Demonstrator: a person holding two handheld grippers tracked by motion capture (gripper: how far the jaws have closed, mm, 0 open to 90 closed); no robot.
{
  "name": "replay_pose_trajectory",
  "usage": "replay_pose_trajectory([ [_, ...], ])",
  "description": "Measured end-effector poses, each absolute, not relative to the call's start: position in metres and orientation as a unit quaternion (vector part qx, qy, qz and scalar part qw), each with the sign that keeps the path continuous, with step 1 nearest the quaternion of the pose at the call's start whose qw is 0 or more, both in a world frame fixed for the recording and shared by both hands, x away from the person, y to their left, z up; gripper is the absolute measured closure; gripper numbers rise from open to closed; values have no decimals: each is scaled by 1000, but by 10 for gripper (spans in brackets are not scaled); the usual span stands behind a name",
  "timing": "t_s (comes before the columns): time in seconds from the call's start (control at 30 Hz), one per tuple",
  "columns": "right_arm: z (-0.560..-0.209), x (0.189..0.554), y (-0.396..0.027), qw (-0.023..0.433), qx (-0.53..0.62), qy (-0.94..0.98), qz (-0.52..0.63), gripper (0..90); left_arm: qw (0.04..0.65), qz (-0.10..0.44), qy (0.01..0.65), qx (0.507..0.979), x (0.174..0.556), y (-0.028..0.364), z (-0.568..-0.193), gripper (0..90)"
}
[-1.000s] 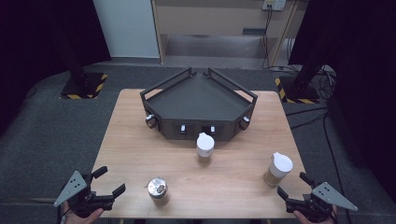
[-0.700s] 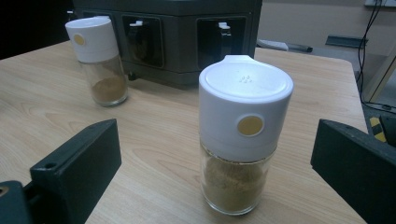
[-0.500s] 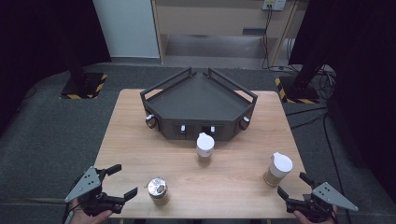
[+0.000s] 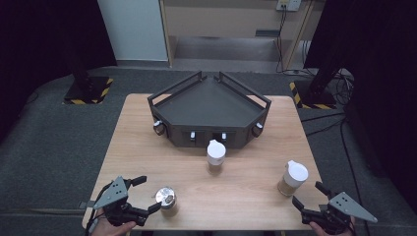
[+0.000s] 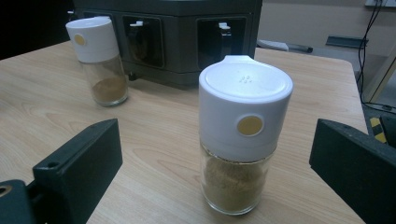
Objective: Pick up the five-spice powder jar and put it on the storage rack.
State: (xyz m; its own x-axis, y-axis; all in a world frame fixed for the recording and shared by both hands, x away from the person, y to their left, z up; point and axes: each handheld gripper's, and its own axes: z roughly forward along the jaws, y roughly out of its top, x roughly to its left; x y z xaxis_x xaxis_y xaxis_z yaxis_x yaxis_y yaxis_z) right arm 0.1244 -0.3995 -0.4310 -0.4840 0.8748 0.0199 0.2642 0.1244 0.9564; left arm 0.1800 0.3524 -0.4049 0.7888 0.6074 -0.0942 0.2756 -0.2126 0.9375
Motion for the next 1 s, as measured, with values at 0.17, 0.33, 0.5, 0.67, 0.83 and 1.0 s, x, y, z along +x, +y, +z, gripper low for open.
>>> replay_pose_trajectory([
  [0.17, -431, 124, -400, 295, 412, 690, 517, 28, 555, 139, 291, 767, 186, 344, -417, 18],
  [0.33, -431, 125, -400, 295, 411, 690, 517, 31, 545, 138, 290, 774, 188, 335, -424, 23],
  [0.5, -431, 124, -400, 295, 412, 689, 517, 33, 540, 137, 288, 779, 188, 328, -430, 28],
  [0.67, -431, 125, -400, 294, 411, 691, 517, 35, 542, 136, 291, 776, 187, 326, -435, 44],
  [0.83, -431, 125, -400, 295, 410, 691, 517, 37, 541, 137, 288, 778, 188, 326, -440, 82],
  [1.0, -431, 125, -400, 295, 410, 691, 517, 39, 538, 147, 278, 782, 187, 324, -445, 158],
])
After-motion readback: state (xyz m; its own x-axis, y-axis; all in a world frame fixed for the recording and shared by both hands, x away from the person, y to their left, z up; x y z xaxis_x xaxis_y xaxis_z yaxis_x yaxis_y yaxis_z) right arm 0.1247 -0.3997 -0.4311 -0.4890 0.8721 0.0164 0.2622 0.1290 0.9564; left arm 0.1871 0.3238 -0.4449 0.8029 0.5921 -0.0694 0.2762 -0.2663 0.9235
